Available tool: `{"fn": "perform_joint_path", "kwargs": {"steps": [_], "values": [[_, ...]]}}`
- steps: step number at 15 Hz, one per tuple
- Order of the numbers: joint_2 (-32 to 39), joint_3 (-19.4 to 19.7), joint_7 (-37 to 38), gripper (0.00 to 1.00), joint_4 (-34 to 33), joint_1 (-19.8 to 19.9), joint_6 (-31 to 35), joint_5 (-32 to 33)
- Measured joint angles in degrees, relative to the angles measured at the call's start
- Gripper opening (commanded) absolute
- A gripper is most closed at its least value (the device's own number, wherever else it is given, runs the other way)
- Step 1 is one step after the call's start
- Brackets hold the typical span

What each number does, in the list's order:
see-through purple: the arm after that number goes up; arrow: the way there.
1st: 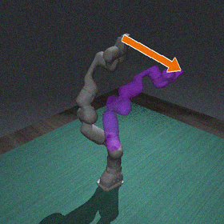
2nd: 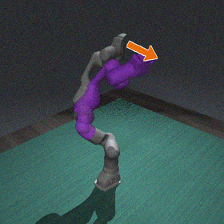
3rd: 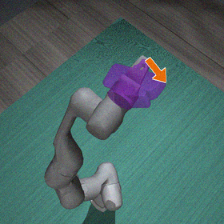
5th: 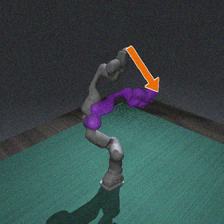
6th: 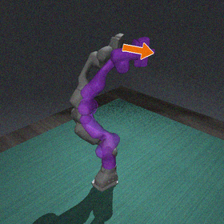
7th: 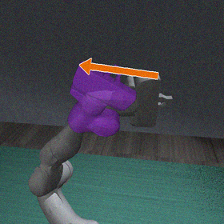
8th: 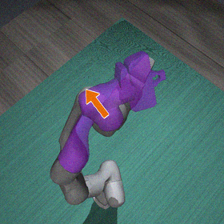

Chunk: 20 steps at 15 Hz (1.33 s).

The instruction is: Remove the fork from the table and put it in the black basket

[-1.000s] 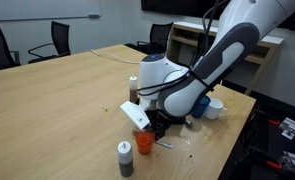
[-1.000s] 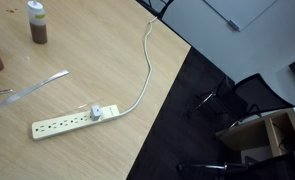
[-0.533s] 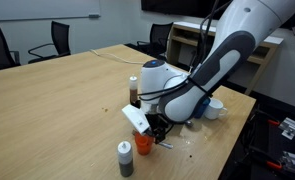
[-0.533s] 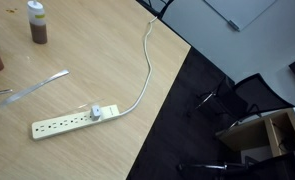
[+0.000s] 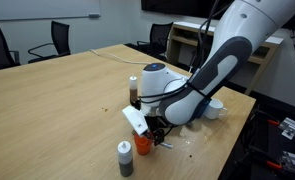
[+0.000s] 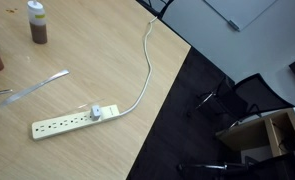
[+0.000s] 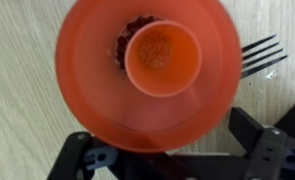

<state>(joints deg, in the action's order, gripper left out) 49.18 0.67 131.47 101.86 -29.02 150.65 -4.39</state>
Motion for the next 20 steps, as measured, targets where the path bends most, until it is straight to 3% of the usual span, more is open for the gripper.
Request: {"fn": "perform_joint_path", "kwargs": {"steps": [7,8,9,20], "values": [[1.9,-0.3,0.1,0.99,-2.2,-0.1,0.5,0.0],[2.2,-0.4,0.1,0.81,-2.6,-0.1,0.5,0.0],[2.3,-0.4,0.1,0.74,-2.7,-0.1,0.5,0.0],[2.2,0.5,0.1,0.01,-4.5,0.0,0.5,0.0]]}}
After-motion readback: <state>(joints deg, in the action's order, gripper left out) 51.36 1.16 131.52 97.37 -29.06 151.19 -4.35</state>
